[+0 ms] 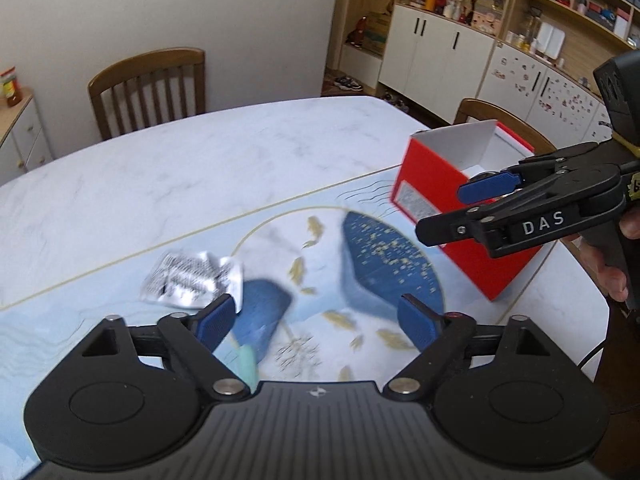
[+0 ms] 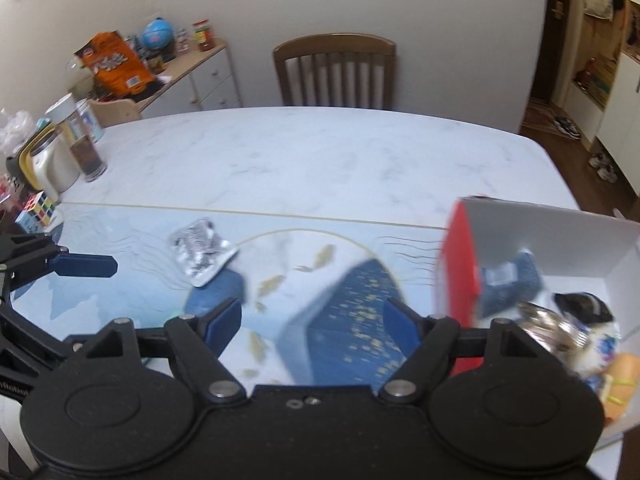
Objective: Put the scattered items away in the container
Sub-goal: 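Withdraw both tools from the box toward the sachet and green stick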
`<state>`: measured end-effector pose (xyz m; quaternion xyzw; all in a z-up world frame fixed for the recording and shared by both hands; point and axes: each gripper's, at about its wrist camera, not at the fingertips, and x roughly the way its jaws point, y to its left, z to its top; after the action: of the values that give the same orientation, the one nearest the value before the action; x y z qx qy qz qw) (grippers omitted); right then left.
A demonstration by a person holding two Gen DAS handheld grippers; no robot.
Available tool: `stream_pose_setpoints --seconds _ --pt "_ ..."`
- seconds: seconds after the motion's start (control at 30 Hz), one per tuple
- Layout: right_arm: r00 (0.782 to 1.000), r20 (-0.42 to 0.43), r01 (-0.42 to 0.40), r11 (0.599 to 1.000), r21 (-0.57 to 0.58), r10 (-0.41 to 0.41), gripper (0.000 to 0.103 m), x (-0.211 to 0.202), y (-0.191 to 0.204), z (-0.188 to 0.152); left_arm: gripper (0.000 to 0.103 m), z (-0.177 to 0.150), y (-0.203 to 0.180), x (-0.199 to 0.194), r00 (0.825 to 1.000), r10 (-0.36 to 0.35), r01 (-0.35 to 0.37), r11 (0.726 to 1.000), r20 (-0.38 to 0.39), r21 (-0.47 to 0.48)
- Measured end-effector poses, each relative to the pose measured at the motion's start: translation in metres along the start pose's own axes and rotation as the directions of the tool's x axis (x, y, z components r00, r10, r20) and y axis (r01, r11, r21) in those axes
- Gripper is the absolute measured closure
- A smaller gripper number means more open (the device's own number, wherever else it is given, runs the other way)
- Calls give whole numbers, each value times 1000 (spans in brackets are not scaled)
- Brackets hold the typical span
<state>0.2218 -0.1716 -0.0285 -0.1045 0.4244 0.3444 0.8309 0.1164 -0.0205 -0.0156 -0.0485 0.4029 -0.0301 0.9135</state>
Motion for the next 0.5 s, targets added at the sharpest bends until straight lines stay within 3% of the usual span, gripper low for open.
stream_pose_setpoints --seconds 0.1,0.5 --pt "1000 -11 -13 1000 -7 13 23 12 15 3 2 -8 14 -1 1000 0 0 1000 0 -17" --pt "998 -44 -44 996 -75 41 19 58 66 18 0 -36 57 4 1000 -12 12 997 3 -78"
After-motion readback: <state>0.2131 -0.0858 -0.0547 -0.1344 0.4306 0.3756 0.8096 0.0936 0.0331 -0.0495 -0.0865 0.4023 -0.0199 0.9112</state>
